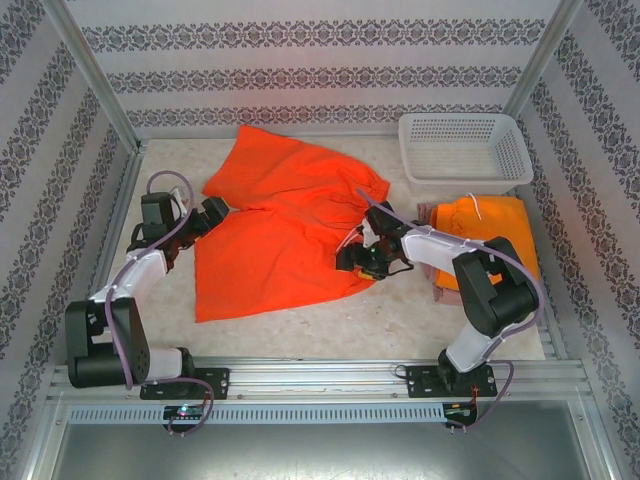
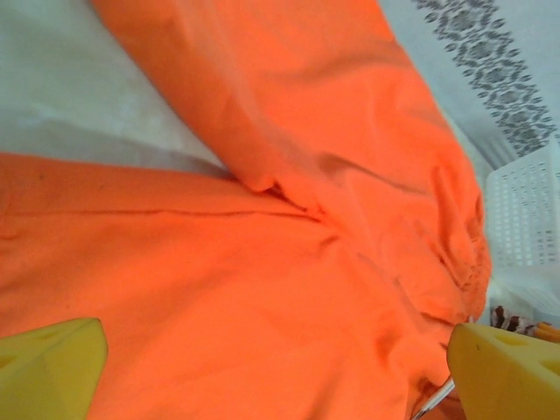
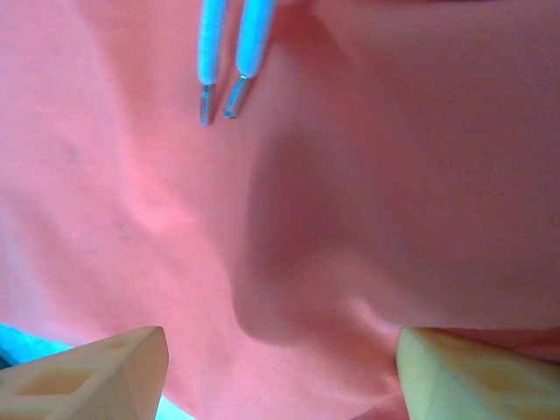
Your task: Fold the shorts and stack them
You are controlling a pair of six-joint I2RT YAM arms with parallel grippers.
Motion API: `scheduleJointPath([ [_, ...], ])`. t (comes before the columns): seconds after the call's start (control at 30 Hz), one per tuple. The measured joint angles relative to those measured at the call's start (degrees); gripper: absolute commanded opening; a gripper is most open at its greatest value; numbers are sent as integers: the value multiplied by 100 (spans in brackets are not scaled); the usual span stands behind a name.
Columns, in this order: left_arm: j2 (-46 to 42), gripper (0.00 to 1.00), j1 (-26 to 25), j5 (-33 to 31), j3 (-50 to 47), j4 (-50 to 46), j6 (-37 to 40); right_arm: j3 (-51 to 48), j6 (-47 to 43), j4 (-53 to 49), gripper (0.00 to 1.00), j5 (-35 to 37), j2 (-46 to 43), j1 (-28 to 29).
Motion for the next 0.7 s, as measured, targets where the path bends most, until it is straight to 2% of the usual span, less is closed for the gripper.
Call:
scheduleJointPath([
  [0.17, -584, 100, 0, 157, -13, -153, -57, 463, 22, -334, 74, -166, -420, -44],
  [0.2, -691, 100, 0, 199, -50, -151, -107, 706, 11, -385, 82, -184, -431, -92],
  [0.3, -1043, 100, -7, 278, -332, -142, -284, 1460, -101, -509, 85, -201, -378, -372],
  [0.33, -1154, 100, -28, 293, -463, -142, -365, 1709, -142, -551, 90, -184, -317, -476],
  [0.5, -1460, 100, -422, 339, -1045, -146, -691, 2881, -509, -907, 91, 70, 459, -868],
  [0.7, -1445, 100, -933, 297, -1602, -107, -885, 3757, -778, -1344, 91, 264, 1644, -1084],
])
